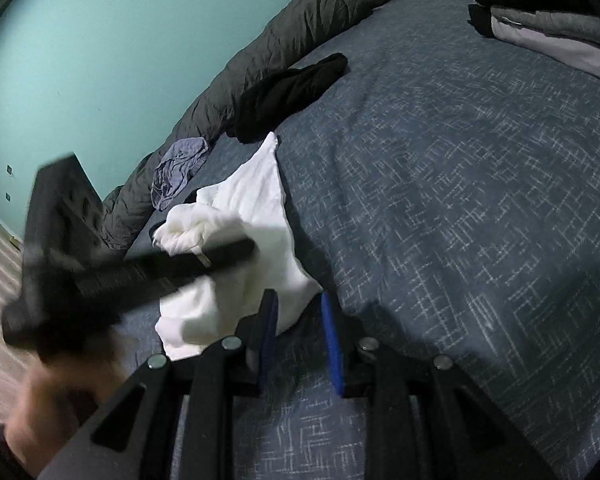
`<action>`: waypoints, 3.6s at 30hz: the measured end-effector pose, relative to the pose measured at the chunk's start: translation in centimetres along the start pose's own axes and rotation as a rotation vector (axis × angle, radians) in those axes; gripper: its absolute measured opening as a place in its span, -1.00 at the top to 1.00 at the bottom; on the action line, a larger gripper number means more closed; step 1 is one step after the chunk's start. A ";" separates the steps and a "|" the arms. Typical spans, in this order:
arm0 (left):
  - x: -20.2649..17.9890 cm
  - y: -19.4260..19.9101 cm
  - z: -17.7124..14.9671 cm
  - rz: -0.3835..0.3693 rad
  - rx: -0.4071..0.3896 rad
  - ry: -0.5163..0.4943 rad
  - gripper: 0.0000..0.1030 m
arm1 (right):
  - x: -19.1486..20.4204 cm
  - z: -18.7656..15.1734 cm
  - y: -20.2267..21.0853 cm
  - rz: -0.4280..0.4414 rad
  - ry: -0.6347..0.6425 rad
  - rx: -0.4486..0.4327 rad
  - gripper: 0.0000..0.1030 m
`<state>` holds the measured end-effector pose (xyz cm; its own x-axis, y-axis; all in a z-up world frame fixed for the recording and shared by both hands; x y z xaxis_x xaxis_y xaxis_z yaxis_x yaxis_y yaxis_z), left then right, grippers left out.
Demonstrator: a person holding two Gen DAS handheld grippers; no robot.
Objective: Fold clothes
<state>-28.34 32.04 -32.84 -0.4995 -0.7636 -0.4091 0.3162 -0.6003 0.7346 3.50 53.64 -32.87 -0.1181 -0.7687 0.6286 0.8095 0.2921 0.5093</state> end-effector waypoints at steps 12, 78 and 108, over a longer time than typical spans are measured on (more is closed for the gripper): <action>8.3 10.2 -1.6 0.134 -0.155 0.073 -0.18 | 12.9 6.9 -17.2 0.050 -0.009 0.002 0.25; 11.4 13.0 -10.1 0.248 -0.068 -0.045 0.74 | 21.8 12.6 -38.0 0.045 -0.116 0.112 0.90; 11.5 10.8 -12.0 0.329 0.026 -0.341 0.98 | 20.9 12.3 -37.7 0.023 -0.131 0.125 0.90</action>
<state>-20.96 13.95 -36.11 -0.6135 -0.7884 0.0455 0.4841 -0.3300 0.8104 -36.56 33.62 -31.70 -0.1806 -0.6825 0.7082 0.7364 0.3836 0.5573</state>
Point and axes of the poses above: each gripper's, at about its wrist camera, not at the fingertips, and y roughly against the way its jaws point, x to its left, z to its top, the point moved 4 cm from there along -y, roughly the way its jaws point, and after that the axes turned 8 degrees about -x, right-handed, at the moved point
